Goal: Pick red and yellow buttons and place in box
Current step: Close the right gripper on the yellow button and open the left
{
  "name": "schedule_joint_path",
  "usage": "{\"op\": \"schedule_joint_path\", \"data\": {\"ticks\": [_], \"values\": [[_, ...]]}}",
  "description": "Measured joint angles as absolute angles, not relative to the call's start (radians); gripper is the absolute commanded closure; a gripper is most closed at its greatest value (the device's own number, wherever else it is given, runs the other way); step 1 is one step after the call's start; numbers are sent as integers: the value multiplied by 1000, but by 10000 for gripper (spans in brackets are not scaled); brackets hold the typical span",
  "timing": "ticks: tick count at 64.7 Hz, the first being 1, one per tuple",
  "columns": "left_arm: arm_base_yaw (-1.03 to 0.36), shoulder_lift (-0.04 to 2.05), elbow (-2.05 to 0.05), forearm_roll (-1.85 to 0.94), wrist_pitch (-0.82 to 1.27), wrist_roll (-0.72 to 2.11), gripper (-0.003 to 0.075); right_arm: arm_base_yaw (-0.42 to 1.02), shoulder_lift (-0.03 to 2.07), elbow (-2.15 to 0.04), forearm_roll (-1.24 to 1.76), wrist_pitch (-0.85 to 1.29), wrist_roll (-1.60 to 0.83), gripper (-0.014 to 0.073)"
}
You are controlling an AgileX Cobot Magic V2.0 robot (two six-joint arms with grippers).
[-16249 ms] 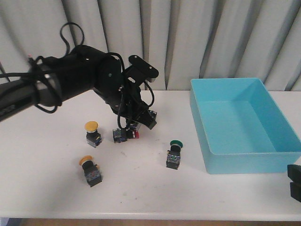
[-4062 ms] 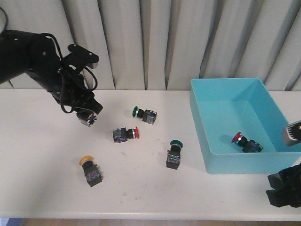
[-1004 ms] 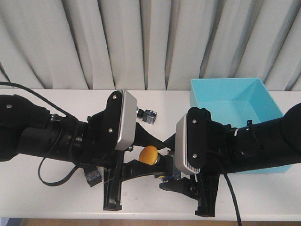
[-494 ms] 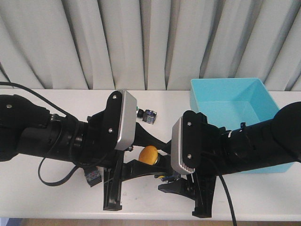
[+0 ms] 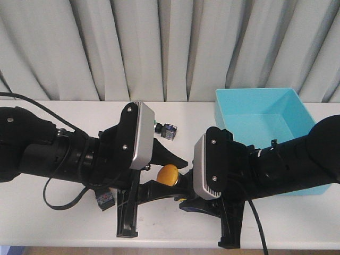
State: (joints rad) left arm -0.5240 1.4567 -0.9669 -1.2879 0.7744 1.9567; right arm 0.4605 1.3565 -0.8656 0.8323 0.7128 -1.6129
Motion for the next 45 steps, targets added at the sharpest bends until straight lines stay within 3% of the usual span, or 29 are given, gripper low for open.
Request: {"op": "schedule_joint_path", "data": {"ticks": [45], "values": [[-524,1457,-967,-1288,783,1957,582,460,1356,-866,834,716,-1613,400]]}}
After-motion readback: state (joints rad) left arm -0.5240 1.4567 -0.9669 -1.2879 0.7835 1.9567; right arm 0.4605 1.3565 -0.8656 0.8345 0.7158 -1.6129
